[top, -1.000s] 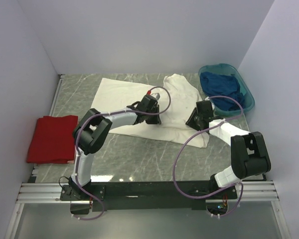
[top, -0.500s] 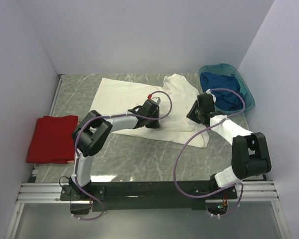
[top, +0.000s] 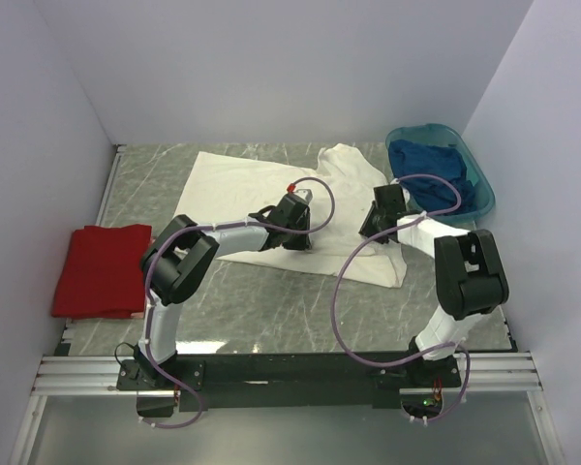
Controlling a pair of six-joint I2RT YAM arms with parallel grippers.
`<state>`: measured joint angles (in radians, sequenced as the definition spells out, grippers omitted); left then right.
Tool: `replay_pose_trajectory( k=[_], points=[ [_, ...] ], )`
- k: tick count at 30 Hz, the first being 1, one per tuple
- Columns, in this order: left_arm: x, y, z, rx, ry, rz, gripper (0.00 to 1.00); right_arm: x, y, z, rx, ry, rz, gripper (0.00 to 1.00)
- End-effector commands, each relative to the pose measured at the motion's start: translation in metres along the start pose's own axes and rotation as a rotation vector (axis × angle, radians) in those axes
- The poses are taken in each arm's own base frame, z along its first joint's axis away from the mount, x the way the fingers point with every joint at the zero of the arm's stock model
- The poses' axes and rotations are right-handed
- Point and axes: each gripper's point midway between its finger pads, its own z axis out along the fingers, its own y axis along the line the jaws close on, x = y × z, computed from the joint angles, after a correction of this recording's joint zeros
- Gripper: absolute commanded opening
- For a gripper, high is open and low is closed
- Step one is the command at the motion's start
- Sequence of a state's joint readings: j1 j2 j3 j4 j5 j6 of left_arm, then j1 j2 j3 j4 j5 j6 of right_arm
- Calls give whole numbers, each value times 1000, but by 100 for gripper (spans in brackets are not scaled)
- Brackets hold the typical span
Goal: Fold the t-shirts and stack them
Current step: Fold the tshirt
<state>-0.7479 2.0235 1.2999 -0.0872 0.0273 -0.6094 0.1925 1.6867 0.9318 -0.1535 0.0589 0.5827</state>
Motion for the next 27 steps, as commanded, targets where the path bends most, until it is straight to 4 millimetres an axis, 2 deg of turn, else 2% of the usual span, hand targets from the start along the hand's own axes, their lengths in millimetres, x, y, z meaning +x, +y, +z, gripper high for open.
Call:
replay_pose_trajectory(
  k=[1,10,13,14,17,21,23,24,26,27],
  points=[
    [-4,0,-11,-19,-9,29,1,-7,6,4,12,-14,-24,35],
    [-6,-1,-10,-18,-11,29,1,-2,13,9,17,12,-48,34],
    [-7,-2,-9,-18,-11,29,1,-2,17,7,-1,18,-49,25],
    [-7,-1,-9,-19,-10,28,1,-2,17,6,-3,19,-49,14],
    [-9,-3,-9,-19,-11,25,1,-7,18,1,-1,6,-47,0],
    [-15,-8,-10,-13,-18,20,1,-20,21,-11,-3,-39,-38,0],
    [-26,-15,-13,-2,-34,18,1,-28,22,-15,4,-65,-32,0],
    [-38,-22,-16,11,-56,19,1,-33,24,-18,2,-82,-30,0],
    [-44,-26,-17,12,-59,24,1,-44,25,-22,9,-113,-25,0],
    [-61,-30,-19,-4,-104,26,1,-49,27,-24,7,-130,-25,0]
  ],
)
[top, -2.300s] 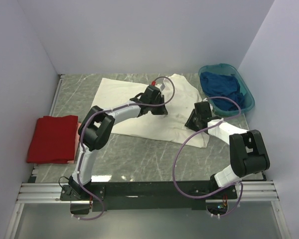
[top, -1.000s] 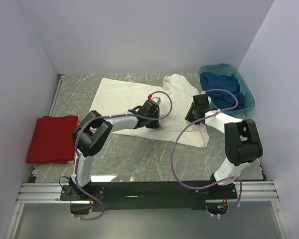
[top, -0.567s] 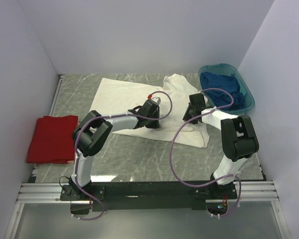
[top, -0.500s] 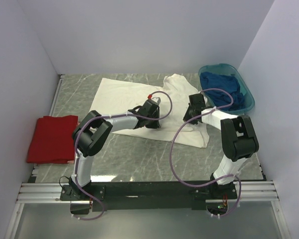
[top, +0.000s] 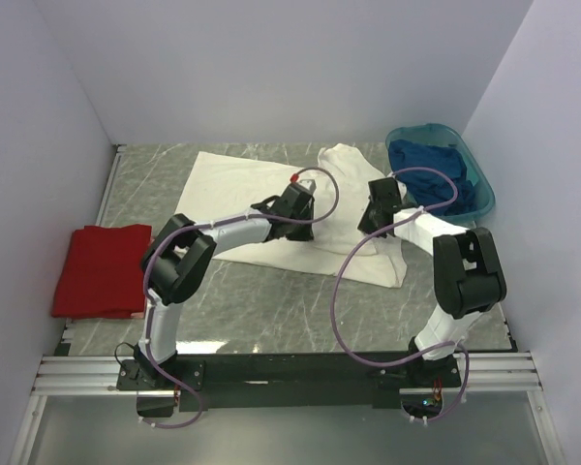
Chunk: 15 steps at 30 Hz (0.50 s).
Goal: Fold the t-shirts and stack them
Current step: Fold the tshirt
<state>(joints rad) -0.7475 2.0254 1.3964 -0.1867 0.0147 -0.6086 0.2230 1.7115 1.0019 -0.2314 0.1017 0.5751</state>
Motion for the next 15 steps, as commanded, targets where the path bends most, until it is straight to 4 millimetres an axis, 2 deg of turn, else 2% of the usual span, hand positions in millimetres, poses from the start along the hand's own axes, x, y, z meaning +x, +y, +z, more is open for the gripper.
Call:
replay_pose_trajectory(
  k=[1,2,3,6,9,15],
  points=[
    [-48,-21,-11,5,-109,27,1,-53,19,-25,-30,-159,17,0],
    [-49,-20,-8,-3,-107,29,1,-58,18,-25,-21,-172,19,0],
    [-62,-26,-9,0,-134,30,1,-62,20,-25,-22,-182,17,0],
    [-75,-26,-2,-12,-149,31,1,-78,28,-25,-32,-215,20,0],
    [-85,-24,6,-17,-159,21,1,-85,29,-22,-30,-235,22,0],
    [-94,-15,22,-27,-158,-2,1,-99,28,-18,-40,-278,39,0]
  ],
)
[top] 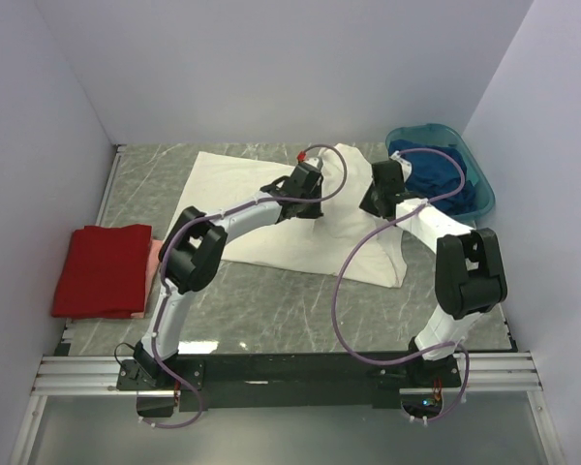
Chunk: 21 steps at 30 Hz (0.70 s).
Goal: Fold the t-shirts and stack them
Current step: Fold the tshirt
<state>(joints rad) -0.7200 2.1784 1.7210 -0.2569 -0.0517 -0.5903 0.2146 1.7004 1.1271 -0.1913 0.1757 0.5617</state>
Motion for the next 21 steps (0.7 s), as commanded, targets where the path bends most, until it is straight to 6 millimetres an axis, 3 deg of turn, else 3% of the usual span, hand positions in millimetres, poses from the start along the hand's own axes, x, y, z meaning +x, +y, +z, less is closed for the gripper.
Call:
replay_pose_trajectory(
  k=[1,10,19,21],
  points=[
    [-14,3,5,-11,-21,0,1,-31,6,4,-19,-93,16,0],
    [-9,18,5,-53,-31,-30,3,-40,20,14,-76,-102,-5,0],
    [-4,28,10,-87,-37,-40,14,-43,26,25,-90,-94,-13,0],
    [-8,29,9,-95,-50,-39,18,-43,24,27,-83,-84,-12,7]
  ],
)
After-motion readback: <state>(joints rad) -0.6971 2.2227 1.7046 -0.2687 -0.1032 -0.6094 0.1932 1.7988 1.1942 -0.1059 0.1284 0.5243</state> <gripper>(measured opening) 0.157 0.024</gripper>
